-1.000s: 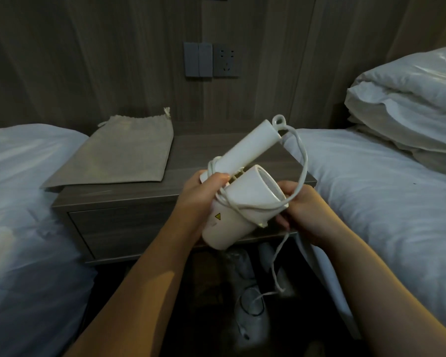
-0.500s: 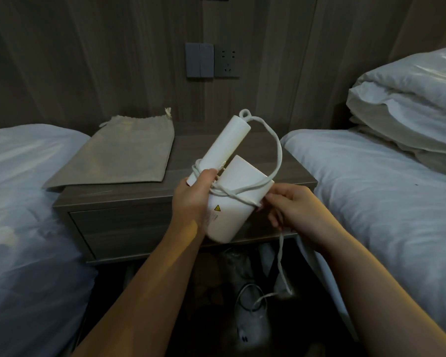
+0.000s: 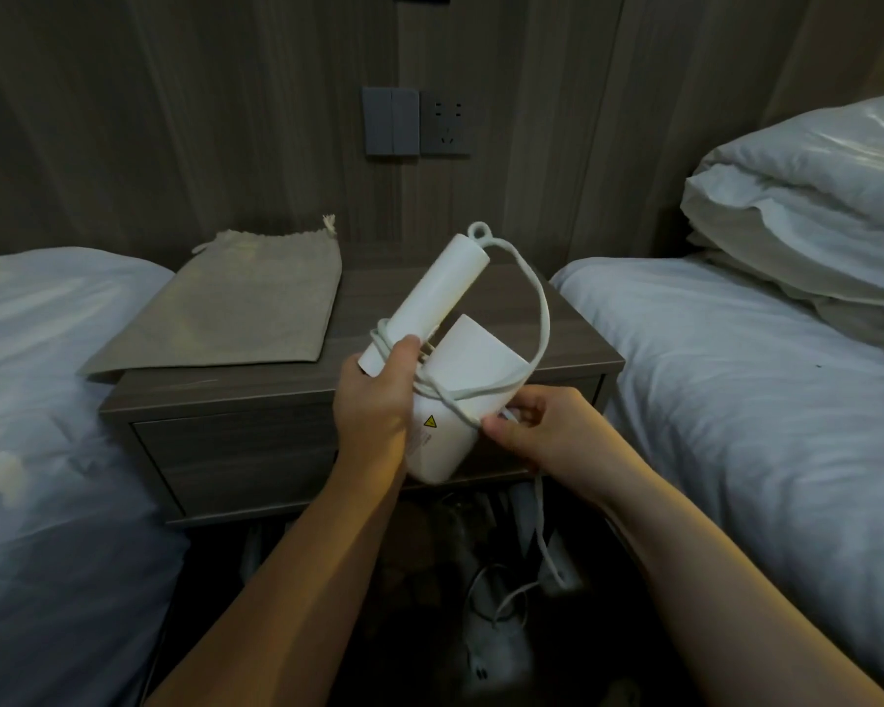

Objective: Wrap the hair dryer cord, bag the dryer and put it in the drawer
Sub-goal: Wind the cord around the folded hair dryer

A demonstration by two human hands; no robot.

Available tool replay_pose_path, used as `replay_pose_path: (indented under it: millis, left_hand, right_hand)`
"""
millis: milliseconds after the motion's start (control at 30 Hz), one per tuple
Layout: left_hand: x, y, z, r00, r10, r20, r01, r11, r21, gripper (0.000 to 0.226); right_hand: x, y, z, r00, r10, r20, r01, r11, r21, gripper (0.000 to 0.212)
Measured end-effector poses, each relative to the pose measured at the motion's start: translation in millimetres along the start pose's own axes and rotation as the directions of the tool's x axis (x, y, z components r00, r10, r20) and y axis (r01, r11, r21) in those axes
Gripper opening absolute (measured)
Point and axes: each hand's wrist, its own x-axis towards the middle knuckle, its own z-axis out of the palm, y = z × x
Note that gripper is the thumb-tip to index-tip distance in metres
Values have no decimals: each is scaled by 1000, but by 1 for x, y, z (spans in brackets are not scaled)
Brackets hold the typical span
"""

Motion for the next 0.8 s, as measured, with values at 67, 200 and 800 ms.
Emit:
replay_pose_path:
  millis: [67,200,800]
  left_hand:
    - [0,2,1,1000,2,7,-2,1000,17,42]
    - [0,5,1,1000,23,-4,-23,1000,7,31]
    - [-4,1,-8,874,309,375,-485,514,708,40]
  right_hand:
    - [-1,0,-1,999,-17,-27,16,999,-46,15]
    - [0,-4,0,991,10,-130,-46,962,-271,19]
    - [-26,-49,-4,984,-115,133,173,499,-849,13]
